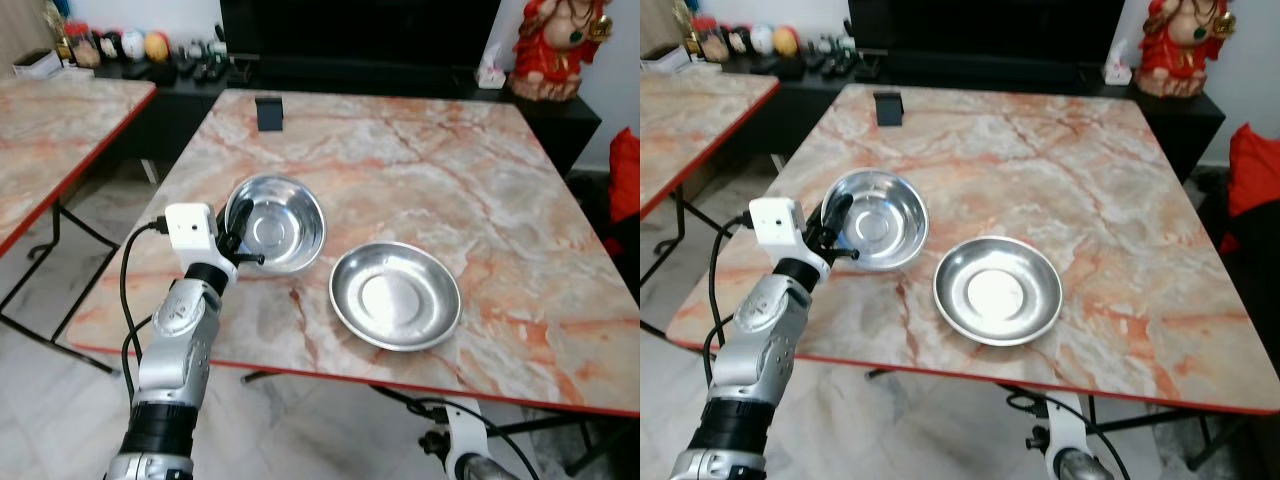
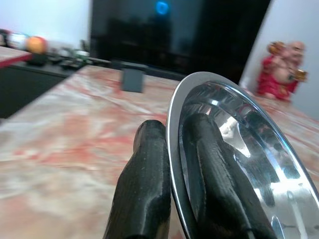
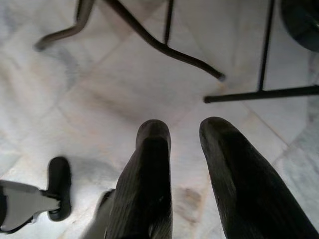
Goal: Setting the table
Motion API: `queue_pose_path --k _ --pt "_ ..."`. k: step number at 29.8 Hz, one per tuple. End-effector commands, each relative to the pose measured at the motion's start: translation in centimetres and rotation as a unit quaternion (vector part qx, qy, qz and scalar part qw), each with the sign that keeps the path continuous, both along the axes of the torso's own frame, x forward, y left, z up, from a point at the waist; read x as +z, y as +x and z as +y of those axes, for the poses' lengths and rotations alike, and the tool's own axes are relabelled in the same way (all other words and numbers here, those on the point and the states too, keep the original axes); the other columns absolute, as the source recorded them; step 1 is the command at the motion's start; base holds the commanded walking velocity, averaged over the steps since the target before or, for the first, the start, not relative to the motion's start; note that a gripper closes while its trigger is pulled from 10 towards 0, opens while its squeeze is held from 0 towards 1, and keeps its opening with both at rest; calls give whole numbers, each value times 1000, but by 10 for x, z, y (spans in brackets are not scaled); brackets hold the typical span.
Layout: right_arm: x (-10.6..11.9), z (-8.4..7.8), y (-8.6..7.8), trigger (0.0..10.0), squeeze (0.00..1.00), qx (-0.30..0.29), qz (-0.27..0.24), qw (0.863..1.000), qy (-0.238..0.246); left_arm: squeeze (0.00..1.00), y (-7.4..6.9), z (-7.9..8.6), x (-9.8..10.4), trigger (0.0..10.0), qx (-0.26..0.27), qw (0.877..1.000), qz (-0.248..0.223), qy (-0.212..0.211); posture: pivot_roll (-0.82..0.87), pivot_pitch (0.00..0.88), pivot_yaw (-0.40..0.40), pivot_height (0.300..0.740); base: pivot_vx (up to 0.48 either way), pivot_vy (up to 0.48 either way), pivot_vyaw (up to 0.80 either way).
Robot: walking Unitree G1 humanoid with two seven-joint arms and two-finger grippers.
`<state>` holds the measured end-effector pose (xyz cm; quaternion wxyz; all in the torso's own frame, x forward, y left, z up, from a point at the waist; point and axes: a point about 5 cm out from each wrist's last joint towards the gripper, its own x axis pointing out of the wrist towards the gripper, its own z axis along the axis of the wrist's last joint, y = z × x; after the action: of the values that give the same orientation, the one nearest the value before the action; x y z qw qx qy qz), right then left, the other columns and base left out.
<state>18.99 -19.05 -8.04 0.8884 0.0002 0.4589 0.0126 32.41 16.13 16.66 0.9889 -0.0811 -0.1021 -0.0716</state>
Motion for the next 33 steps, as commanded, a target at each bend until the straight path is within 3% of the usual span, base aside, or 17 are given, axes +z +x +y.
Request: queue_pose_path --k 1,23,33 --pt "-1 2 -1 10000 0 5 3 1000 0 0 -1 1 8 10000 3 1000 -21 -4 56 0 -35 740 0 0 0" --pt "-2 1 -2 10000 0 2 9 1000 -4 0 -1 -1 7 10000 -1 1000 -21 -2 55 0 -37 740 0 0 0" --pt "-1 1 -2 10000 0 6 8 1000 -4 0 -1 -1 7 10000 -1 1000 -21 -3 54 0 -38 740 0 0 -303"
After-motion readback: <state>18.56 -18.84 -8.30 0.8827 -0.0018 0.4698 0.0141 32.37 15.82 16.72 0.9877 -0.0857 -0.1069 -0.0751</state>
